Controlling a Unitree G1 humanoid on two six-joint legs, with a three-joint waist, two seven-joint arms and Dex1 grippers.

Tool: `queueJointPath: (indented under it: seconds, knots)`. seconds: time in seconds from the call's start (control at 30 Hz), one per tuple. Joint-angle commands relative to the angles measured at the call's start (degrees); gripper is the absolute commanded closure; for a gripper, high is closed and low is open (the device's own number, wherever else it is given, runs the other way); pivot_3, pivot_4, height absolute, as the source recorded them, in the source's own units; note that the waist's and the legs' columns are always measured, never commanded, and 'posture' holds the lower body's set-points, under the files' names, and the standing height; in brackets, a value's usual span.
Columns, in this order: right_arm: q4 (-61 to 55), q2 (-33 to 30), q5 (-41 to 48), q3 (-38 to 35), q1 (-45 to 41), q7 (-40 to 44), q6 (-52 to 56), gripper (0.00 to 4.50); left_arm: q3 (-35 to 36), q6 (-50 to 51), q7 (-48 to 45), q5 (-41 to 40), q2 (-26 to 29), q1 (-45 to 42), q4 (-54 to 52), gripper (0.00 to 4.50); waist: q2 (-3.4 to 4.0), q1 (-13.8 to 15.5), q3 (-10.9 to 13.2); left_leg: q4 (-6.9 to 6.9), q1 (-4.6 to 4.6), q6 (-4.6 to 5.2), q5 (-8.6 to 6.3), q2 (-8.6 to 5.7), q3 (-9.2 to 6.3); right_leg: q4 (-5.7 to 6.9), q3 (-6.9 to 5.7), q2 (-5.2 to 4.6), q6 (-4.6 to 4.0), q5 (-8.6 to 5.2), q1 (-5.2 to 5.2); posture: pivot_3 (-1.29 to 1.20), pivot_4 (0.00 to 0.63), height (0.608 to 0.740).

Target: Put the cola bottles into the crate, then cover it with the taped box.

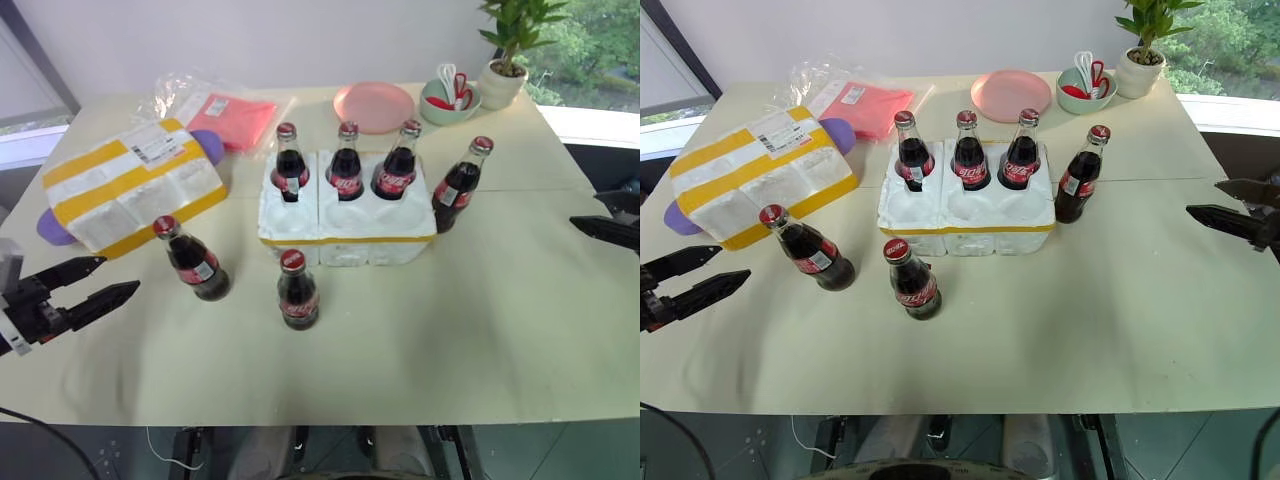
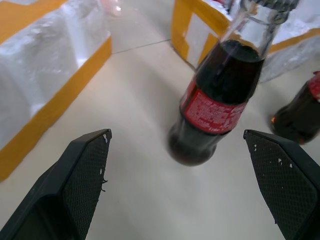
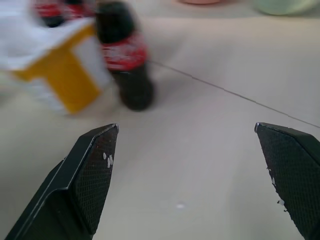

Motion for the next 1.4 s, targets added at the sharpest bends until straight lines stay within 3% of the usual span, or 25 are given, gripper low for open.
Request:
queueJointPath:
  seconds: [0.03, 0.23, 0.47, 0.93, 1.1, 1.4]
  knots:
    - [-10.25, -2.10, 5.33, -3.44, 2.04, 2.41, 5.77, 0.00, -1.57, -0.39, -2.13, 0.04, 2.13, -1.37, 0.75, 0.02, 0.00, 0.01, 0.00, 0.00, 0.00, -0.02, -0.01, 0.02, 0.00, 0.00, 0.00, 0.01, 0.00, 0.00, 0.00, 0.00, 0.150, 0.740]
    - [-24.72, -1.51, 10.63, -6.39, 6.13, 1.21, 12.27, 0.00, -10.99, -4.53, -5.14, 4.59, 3.57, -5.11, 2.79, 0.02, 0.00, 0.46, 0.01, 0.08, -0.01, -0.14, -0.09, 0.00, 0.03, -0.01, 0.01, -0.03, -0.02, 0.00, 0.03, 0.00, 0.150, 0.740]
    - [-34.13, -1.58, 14.76, -10.22, 10.22, 0.05, 16.85, 0.00, -19.08, -8.54, -3.92, 7.80, 0.19, -14.23, 7.59, 0.02, -0.01, 0.70, 0.02, 0.11, -0.02, -0.13, -0.08, -0.01, 0.03, -0.03, 0.00, -0.04, 0.01, 0.02, 0.05, 0.00, 0.150, 0.740]
    - [-42.84, 0.79, 21.87, -11.24, 9.90, -7.31, 22.16, 0.00, -29.54, -10.96, -4.92, 11.88, -3.25, -22.27, 11.27, 0.02, -0.05, 0.58, 0.02, 0.17, -0.02, 0.02, 0.01, -0.01, 0.04, 0.00, 0.00, -0.04, 0.00, 0.04, 0.06, 0.00, 0.150, 0.740]
    - [-44.04, 1.69, 22.39, -11.03, 10.50, -9.09, 22.02, 0.00, -29.59, -10.75, -5.75, 11.32, -3.11, -23.67, 12.34, 1.72, -0.04, 0.58, 0.02, 0.18, -0.02, 0.03, 0.02, -0.02, 0.04, 0.00, 0.00, -0.04, 0.00, 0.04, 0.06, 0.00, 0.150, 0.740]
    - [-45.35, 2.46, 21.69, -11.08, 13.45, -10.89, 21.20, 0.00, -26.05, -1.22, -7.92, 2.77, 0.21, -32.12, 9.89, 1.73, -0.38, 0.65, 0.21, 0.26, -0.04, 0.04, 0.03, -0.03, 0.03, 0.06, -0.01, -0.03, 0.01, 0.04, 0.06, 0.00, 0.150, 0.740]
